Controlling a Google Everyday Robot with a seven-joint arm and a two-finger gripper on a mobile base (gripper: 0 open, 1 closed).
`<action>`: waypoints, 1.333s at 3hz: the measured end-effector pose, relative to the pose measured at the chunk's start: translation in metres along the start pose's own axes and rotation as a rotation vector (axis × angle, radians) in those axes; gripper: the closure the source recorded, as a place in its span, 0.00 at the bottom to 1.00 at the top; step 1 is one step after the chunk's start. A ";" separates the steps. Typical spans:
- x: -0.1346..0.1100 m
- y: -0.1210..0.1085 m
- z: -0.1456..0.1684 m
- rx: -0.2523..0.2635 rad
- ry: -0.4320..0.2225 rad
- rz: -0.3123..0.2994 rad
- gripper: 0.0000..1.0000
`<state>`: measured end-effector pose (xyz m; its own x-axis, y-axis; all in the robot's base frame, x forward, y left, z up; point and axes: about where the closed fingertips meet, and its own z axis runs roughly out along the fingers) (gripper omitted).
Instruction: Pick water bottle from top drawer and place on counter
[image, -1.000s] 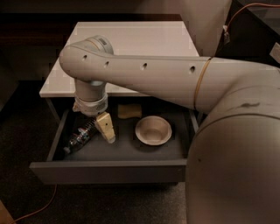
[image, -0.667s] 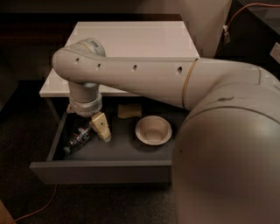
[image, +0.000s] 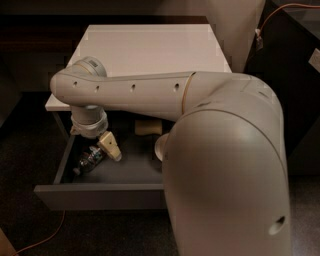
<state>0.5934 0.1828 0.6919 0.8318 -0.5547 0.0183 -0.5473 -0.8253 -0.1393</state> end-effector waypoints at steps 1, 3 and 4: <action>-0.001 -0.007 0.021 -0.020 0.001 -0.026 0.00; -0.004 -0.008 0.046 -0.054 0.010 -0.030 0.00; -0.004 -0.009 0.044 -0.055 0.010 -0.030 0.15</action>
Offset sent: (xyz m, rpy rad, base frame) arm 0.0061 0.0193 -0.0640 -0.0754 0.0177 0.0237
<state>0.5992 0.1965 0.6490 0.8473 -0.5302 0.0314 -0.5263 -0.8461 -0.0843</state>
